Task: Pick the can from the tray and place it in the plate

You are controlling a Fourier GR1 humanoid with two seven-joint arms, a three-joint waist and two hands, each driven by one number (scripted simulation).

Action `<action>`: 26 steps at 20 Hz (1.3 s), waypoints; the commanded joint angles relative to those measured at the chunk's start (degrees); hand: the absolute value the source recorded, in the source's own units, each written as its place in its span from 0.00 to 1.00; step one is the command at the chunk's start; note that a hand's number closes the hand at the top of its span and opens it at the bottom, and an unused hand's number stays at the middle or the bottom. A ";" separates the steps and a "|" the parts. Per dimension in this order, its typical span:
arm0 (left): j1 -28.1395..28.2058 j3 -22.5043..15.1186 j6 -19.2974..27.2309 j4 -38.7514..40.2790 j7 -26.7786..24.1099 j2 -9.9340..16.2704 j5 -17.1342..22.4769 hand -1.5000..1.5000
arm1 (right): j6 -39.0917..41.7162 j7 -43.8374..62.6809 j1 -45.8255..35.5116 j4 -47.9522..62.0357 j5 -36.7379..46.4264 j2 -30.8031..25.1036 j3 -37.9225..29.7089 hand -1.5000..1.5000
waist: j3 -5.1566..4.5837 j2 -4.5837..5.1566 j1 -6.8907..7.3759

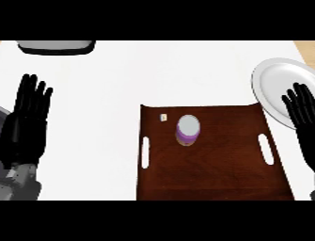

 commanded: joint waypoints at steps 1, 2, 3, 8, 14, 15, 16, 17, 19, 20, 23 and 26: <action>1.50 -3.85 0.65 1.34 0.90 -1.55 -3.23 0.50 | -1.10 6.64 -4.02 -3.43 1.35 0.64 2.95 1.00 | 1.32 0.13 0.31; 1.69 -2.81 -1.14 4.53 1.95 1.64 -3.37 0.50 | 1.56 9.02 -5.82 -5.19 -1.00 0.67 4.84 1.00 | 1.28 0.20 0.43; 2.30 -4.48 -0.74 4.78 3.84 2.76 -4.88 0.50 | 2.63 9.38 -9.15 -2.22 -0.51 2.38 7.73 1.00 | 1.33 0.47 1.69; 3.61 -8.39 -1.88 8.53 7.53 4.33 -6.97 0.50 | 4.56 7.07 -16.89 -6.45 22.04 -16.34 9.66 1.00 | -0.39 -0.53 1.18; 2.48 -11.66 -0.54 9.80 11.73 4.15 -10.17 0.50 | -10.68 4.08 -9.10 2.23 19.60 7.77 14.84 1.00 | 1.65 1.06 1.30; 2.69 -11.39 -1.18 9.54 11.65 4.18 -9.47 0.50 | -7.96 0.65 -8.00 1.09 12.39 10.56 13.28 0.00 | 1.81 1.19 1.13; 2.80 -11.86 -0.38 10.15 10.69 3.73 -10.78 0.50 | -6.11 -4.00 -7.50 3.78 11.81 11.69 14.21 0.00 | 1.73 1.22 1.47; 3.76 -11.06 -1.38 10.16 10.13 4.37 -10.08 0.50 | -1.78 -7.79 -8.82 6.06 9.42 10.64 13.04 0.00 | 1.62 1.02 1.85; 2.85 -10.49 -2.21 12.77 9.01 3.84 -10.34 0.50 | 5.47 -14.42 -10.36 11.69 12.42 7.08 15.34 0.00 | 1.45 0.80 1.30; 2.04 -11.79 -0.10 12.01 11.31 2.54 -11.92 0.50 | 5.05 -12.51 -10.70 9.63 16.95 6.37 18.79 0.00 | 1.40 0.46 0.81; 1.48 -10.76 -1.04 11.32 12.35 3.12 -11.14 0.50 | 5.03 -10.90 -11.77 10.11 25.03 0.19 20.72 0.00 | 1.34 0.25 0.47; 3.60 -11.75 -0.60 14.73 8.55 1.73 -12.69 0.50 | 4.06 -3.07 -17.98 7.78 31.10 -4.90 20.70 0.00 | 1.20 0.09 0.13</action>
